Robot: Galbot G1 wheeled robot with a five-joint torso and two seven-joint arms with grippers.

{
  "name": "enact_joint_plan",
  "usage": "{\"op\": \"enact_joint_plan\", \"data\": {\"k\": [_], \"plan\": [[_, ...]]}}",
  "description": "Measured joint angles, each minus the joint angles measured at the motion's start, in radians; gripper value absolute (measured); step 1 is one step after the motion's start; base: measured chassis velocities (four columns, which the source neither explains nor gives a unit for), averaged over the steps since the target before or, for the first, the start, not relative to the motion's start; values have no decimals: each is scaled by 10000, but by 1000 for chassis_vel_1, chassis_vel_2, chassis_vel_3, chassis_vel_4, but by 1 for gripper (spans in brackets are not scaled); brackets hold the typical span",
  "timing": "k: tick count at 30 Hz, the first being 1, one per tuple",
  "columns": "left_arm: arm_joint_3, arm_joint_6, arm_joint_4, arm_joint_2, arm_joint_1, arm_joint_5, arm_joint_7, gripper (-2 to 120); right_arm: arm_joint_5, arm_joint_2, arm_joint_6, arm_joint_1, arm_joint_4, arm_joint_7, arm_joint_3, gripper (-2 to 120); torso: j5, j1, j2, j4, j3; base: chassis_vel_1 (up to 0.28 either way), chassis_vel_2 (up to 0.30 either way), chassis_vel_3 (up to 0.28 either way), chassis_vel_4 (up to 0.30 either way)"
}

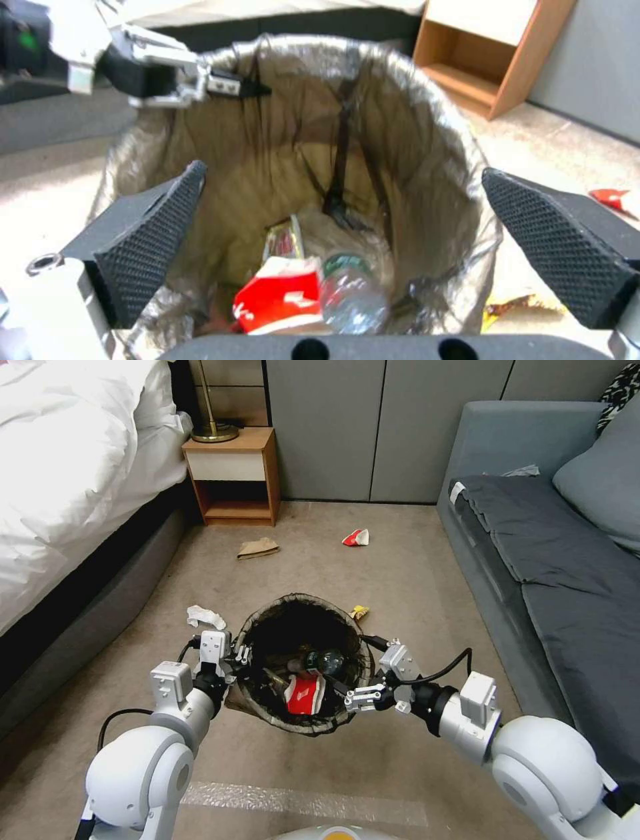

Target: Pick up the trash bin, then pick up the garbage from the floor and place it into the trash bin.

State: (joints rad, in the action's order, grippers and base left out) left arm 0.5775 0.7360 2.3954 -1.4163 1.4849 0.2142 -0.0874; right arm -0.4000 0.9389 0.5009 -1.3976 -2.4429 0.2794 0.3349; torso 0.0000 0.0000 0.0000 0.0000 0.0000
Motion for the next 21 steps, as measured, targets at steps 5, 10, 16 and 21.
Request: {"op": "enact_joint_plan", "data": {"k": [5, 10, 16, 21], "plan": [[0, -1, 27, 18, 24, 7, -9, 3, 8, 81, -115, -309, -421, -163, 224, 100, 0, 0, 0, 0, 0, 0, 0, 0, 0], [64, -2, 71, 60, 53, 41, -26, 3, -193, 328, -416, -661, -601, -798, 634, 100, 0, 0, 0, 1, 0, 0, 0, 0, 0], [208, -3, 118, 83, 105, 103, -51, 3, -403, 1163, -1544, -1381, -604, -1997, 1550, 100, 0, 0, 0, -1, 0, 0, 0, 0, 0], [374, -5, 132, 70, 147, 141, -67, 3, 319, 2412, -3008, -1962, -597, -3036, 2380, 100, -1, -1, 0, -2, 0, 0, 0, 0, 0]]}}
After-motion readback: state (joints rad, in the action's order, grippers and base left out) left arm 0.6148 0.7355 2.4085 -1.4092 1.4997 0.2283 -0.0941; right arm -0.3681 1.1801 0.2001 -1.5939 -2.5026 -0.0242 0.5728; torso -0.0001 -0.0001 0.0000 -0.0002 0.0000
